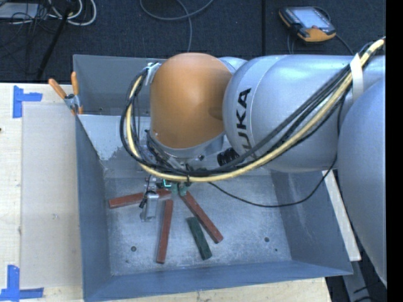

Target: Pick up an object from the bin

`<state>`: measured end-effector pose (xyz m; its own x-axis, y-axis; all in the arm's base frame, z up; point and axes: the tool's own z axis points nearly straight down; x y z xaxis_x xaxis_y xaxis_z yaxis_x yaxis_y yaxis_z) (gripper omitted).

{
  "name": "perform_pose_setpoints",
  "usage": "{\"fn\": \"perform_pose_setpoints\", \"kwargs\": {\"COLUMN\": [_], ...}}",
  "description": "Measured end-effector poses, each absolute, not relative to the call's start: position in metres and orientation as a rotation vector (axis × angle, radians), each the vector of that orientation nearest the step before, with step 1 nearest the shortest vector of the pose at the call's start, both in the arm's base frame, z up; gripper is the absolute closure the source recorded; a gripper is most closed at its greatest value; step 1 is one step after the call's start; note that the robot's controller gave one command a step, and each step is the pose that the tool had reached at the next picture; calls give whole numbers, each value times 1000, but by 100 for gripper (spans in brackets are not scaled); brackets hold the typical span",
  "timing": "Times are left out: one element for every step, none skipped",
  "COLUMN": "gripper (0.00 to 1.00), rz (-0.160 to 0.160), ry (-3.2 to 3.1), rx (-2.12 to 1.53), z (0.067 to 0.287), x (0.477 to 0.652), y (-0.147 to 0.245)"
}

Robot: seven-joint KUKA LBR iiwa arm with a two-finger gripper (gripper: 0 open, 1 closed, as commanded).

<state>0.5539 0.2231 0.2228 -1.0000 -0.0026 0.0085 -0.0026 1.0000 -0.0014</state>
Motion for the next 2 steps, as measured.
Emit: {"fn": "perform_pose_setpoints", "kwargs": {"gripper": [0, 0], "rz": [0, -3], "ry": [-3141, -3146], "rx": [-1, 104], "z": [227, 189], "x": [556, 574], "y": [222, 223]}}
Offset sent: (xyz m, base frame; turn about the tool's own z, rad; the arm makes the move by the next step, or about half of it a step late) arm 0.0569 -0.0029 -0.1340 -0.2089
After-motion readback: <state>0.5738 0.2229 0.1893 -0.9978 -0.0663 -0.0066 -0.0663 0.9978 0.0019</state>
